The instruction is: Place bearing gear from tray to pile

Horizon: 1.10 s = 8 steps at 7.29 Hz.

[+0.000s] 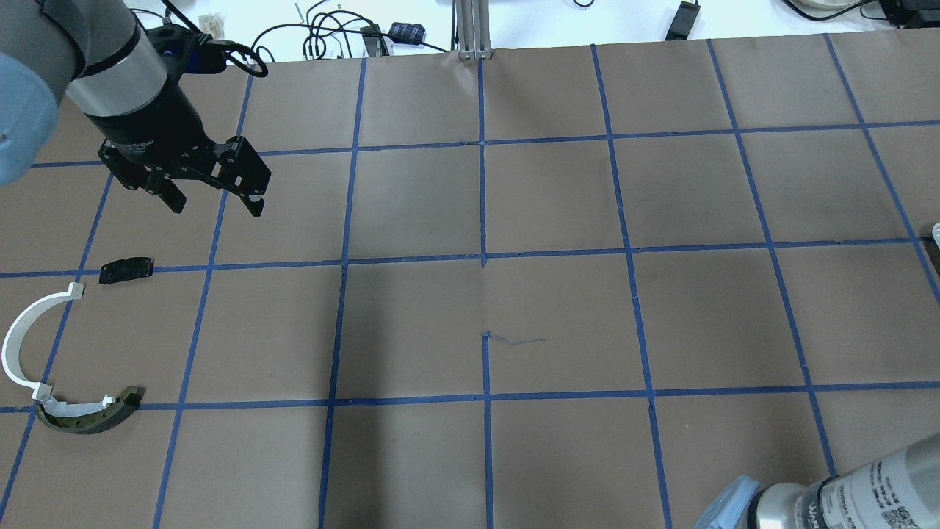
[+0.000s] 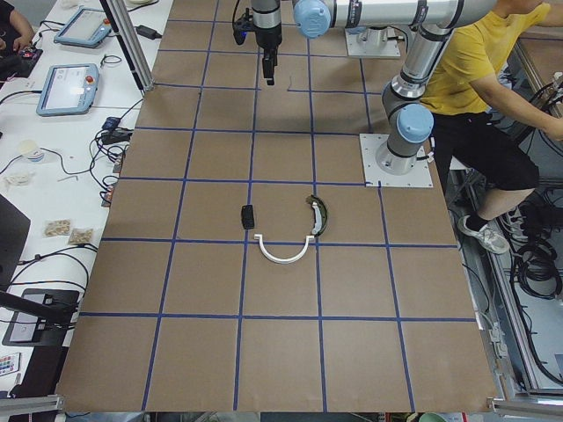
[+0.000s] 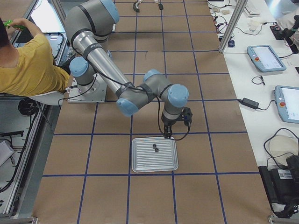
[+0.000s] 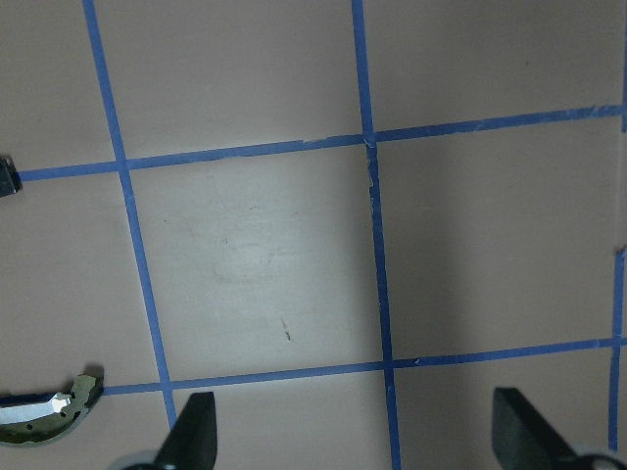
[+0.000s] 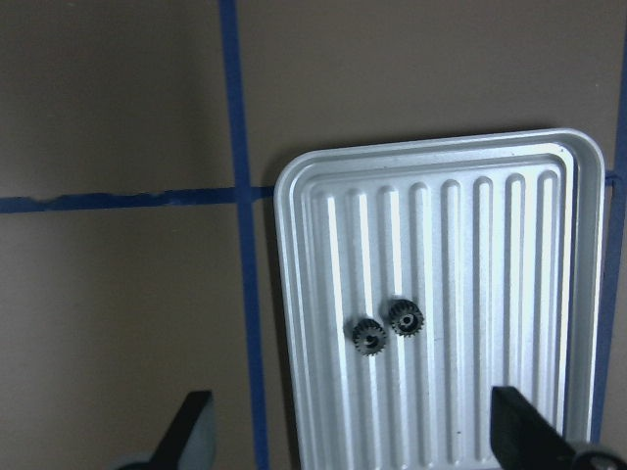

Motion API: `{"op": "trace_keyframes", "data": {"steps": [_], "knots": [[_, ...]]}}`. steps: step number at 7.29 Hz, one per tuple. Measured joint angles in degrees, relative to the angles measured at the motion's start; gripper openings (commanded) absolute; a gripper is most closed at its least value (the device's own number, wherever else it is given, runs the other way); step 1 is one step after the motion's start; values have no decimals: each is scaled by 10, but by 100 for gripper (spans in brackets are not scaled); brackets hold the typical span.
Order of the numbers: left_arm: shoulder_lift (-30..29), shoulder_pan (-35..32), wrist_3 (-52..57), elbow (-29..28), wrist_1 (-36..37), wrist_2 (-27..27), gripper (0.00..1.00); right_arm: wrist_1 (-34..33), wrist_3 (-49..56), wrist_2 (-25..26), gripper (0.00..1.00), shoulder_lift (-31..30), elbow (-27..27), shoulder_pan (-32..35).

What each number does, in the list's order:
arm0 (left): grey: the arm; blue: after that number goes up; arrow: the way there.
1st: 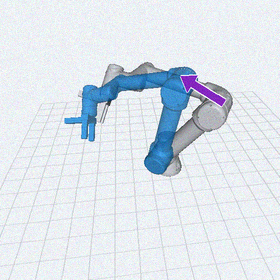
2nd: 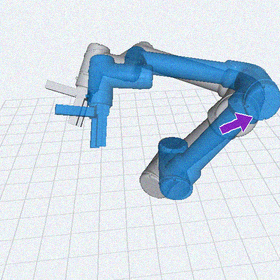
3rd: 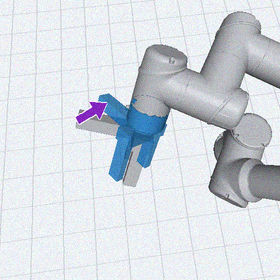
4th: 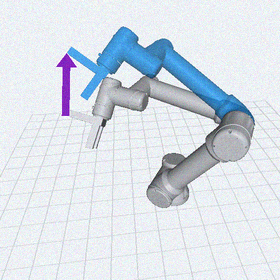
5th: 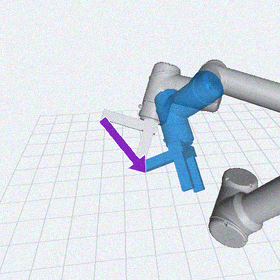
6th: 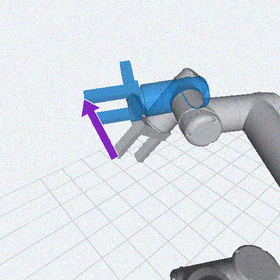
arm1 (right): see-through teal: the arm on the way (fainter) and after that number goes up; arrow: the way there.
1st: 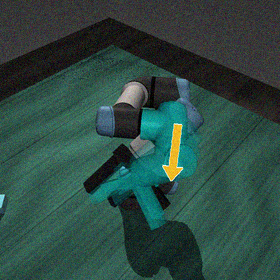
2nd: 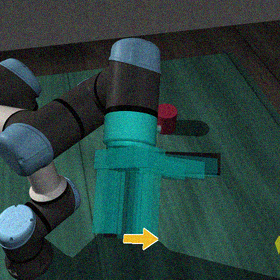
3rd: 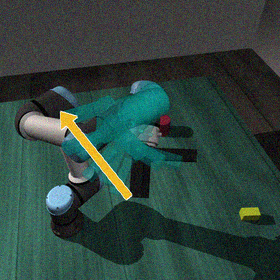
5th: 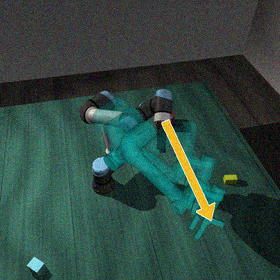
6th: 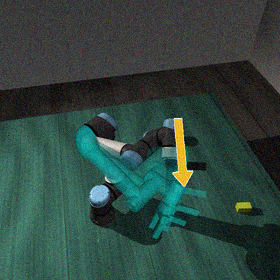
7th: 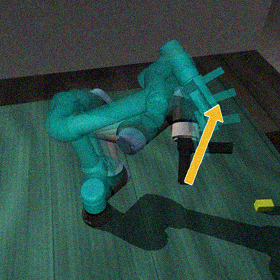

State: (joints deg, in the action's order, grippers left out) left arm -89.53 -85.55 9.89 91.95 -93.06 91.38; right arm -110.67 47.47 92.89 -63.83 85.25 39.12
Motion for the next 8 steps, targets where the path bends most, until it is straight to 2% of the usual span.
{"op": "trace_keyframes", "data": {"steps": [2,4,6,8], "knots": [[0,0,0,0,2,0,100,-97,-69,6,100,50,19,-20],[-1,0,0,1,2,1,100,-129,-167,8,100,67,44,-23],[-1,2,0,1,1,4,100,-183,-207,7,99,70,82,-23],[0,2,0,1,1,5,100,-219,-201,8,89,70,103,-23]]}}
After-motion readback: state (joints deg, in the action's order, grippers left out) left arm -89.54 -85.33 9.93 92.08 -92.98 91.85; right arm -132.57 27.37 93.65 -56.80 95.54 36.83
